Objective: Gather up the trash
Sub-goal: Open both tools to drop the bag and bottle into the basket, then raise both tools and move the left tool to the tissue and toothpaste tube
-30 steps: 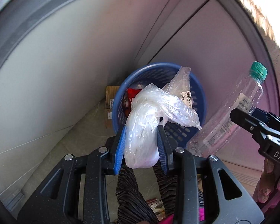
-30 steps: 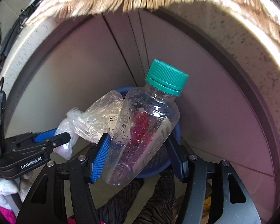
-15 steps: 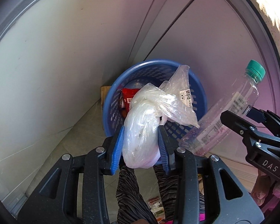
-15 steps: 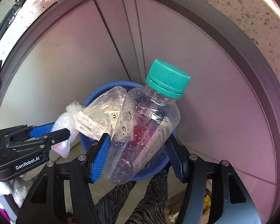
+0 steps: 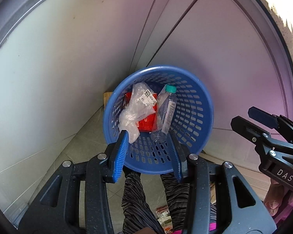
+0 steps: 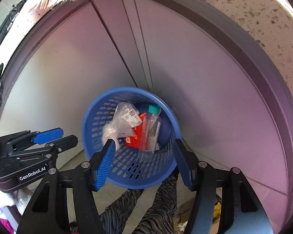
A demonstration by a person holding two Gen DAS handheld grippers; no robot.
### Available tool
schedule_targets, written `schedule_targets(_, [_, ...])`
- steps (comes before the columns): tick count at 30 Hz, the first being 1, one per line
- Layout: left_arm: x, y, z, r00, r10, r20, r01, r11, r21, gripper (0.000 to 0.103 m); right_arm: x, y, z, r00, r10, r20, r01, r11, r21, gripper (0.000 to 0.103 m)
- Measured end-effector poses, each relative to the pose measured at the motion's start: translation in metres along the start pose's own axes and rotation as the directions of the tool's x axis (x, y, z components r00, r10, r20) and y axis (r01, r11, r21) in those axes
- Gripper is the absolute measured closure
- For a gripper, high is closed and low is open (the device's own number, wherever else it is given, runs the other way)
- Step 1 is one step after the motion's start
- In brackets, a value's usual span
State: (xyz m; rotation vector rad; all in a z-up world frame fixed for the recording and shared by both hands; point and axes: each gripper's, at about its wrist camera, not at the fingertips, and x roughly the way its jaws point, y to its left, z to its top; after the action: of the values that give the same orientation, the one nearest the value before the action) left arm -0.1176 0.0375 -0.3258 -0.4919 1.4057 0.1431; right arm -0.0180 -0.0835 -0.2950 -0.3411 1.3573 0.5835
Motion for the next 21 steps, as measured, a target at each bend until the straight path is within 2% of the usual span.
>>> schedule_targets(5, [0.001,-0.001,-0.007,1.000,-0.001,0.010,0.001,1.000,0.005,0.062,-0.009,0.001,0.002,1.000,0.009,0.008,-0.009,1.000,-0.001,0.043])
schedule_targets(12, [-0.023,-0.010,-0.004,0.999,0.000,0.044,-0.001,1.000,0.015,0.062,-0.026,0.003,-0.001,0.998,0.041,0.037,-0.041,0.999,-0.006,0.043])
schedule_targets(21, [-0.062,-0.023,0.002,0.994,0.002,0.111,-0.007,0.999,0.040,0.062,-0.073,0.000,0.005,0.990,0.098,0.098,-0.096,0.995,-0.033,0.043])
